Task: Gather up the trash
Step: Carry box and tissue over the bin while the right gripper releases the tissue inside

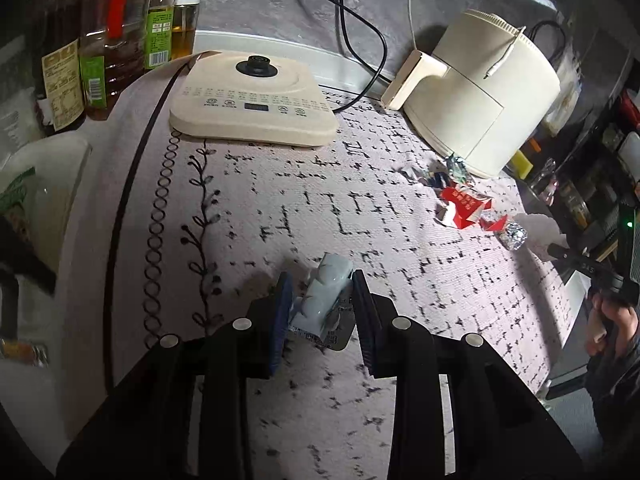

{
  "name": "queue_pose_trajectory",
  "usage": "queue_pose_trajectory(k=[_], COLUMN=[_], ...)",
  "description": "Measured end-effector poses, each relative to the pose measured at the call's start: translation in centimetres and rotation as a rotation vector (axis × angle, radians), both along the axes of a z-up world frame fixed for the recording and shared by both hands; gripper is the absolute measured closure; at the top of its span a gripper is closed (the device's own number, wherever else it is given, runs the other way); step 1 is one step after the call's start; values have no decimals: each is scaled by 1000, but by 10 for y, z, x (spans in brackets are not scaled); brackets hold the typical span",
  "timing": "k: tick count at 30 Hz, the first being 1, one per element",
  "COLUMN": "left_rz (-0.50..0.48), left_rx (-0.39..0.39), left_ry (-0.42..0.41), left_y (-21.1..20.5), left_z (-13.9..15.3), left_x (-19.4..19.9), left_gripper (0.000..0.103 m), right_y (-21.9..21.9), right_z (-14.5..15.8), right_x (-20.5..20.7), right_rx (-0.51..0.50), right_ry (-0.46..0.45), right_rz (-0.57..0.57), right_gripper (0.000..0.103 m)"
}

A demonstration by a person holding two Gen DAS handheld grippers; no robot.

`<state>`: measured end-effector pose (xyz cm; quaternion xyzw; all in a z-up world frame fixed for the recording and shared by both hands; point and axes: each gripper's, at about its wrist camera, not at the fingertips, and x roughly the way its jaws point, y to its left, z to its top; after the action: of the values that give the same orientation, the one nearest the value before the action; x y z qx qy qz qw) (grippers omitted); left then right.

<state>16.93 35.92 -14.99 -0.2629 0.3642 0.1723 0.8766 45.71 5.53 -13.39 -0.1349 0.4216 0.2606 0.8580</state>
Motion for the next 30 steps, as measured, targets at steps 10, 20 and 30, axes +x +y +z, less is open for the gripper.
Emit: queue_pose_trajectory(k=[10,20,30], left_rz=[-83,-234,-381], left_rx=[14,29,15], left_ry=[-8,-16,-37], left_y=[-68,-168,-267], left_z=[12,25,28], left_x=[19,48,68], left_gripper=[72,72,72], right_y=[-78,-188,-296], right_z=[32,48,35], right_x=[-33,-85,-128], right_rx=[100,143,195], right_ry=[-25,-32,41], right_rz=[-4,-24,-126], right_gripper=[98,98,98])
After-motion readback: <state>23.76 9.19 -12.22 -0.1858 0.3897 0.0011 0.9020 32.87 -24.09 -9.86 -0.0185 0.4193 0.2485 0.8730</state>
